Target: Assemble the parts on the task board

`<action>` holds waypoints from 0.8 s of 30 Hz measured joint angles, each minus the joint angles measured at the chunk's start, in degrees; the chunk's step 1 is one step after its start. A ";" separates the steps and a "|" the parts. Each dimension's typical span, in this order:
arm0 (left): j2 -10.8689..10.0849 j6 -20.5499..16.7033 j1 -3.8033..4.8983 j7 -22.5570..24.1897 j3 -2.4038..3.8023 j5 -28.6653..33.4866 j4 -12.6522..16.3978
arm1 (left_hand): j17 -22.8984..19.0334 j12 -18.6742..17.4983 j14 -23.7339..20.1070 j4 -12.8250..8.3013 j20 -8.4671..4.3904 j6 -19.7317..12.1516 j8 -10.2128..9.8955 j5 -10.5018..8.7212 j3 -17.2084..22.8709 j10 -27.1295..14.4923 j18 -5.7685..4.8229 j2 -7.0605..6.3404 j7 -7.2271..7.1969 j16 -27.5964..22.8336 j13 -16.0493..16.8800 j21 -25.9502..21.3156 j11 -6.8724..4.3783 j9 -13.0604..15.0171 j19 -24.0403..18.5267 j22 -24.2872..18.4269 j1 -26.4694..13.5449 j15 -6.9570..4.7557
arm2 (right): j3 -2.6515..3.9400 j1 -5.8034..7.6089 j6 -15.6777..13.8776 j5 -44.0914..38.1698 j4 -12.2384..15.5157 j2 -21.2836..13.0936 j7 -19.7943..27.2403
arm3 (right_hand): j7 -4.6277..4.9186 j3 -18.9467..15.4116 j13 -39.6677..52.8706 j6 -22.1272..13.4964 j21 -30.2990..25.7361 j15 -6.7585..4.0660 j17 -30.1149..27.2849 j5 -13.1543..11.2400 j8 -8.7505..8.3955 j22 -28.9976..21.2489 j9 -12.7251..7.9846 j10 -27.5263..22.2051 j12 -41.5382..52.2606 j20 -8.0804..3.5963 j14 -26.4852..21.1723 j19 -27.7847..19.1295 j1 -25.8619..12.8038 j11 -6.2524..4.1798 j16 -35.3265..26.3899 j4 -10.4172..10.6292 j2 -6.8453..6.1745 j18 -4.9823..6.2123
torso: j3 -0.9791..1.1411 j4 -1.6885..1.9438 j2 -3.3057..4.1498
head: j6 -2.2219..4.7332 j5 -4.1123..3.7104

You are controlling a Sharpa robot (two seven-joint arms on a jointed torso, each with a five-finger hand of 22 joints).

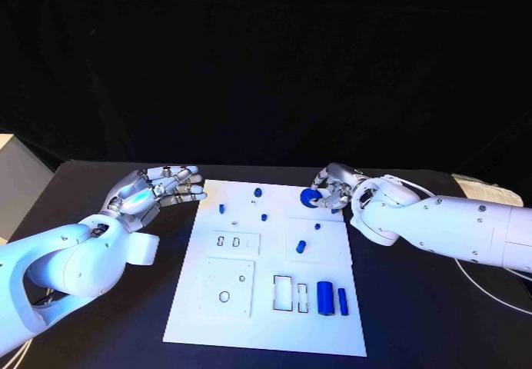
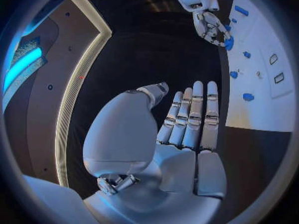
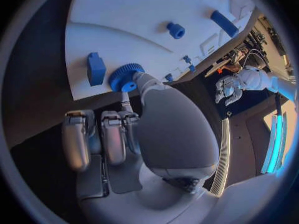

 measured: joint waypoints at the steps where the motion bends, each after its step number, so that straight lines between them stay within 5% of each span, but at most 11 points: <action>1: 0.00 0.00 0.00 0.00 0.00 0.00 0.00 | 0.00 0.00 0.00 0.00 0.00 0.00 0.00 0.00 0.00 0.00 0.00 0.00 0.00 0.00 0.00 0.00 0.00 0.00 0.00 0.00 0.00 0.00 | -0.03 -0.07 -0.24 -0.44 0.21 0.01 0.00 | 0.00 0.20 0.00 0.00 0.16 0.00 0.00 0.00 0.00 0.00 0.00 0.00 0.00 -0.10 0.00 0.12 0.06 0.00 0.00 -0.06 0.05 0.00 | 0.00 -0.01 0.00 | 0.00 0.02; 24: -0.20 0.03 0.00 -0.07 0.00 0.01 0.10 | 0.10 0.00 0.00 0.00 0.00 0.00 0.00 0.00 0.00 0.00 0.00 0.00 0.00 0.00 0.00 0.00 0.00 0.00 0.00 0.00 0.00 0.00 | -0.12 0.03 -6.40 -9.43 5.41 2.28 -1.22 | 0.00 1.76 0.04 0.00 1.01 -0.39 -0.01 -0.34 0.00 0.04 -0.07 -0.16 0.00 -0.51 0.01 0.12 0.29 -0.55 0.00 -0.36 -0.20 0.01 | -0.11 -0.04 -0.10 | 0.49 0.65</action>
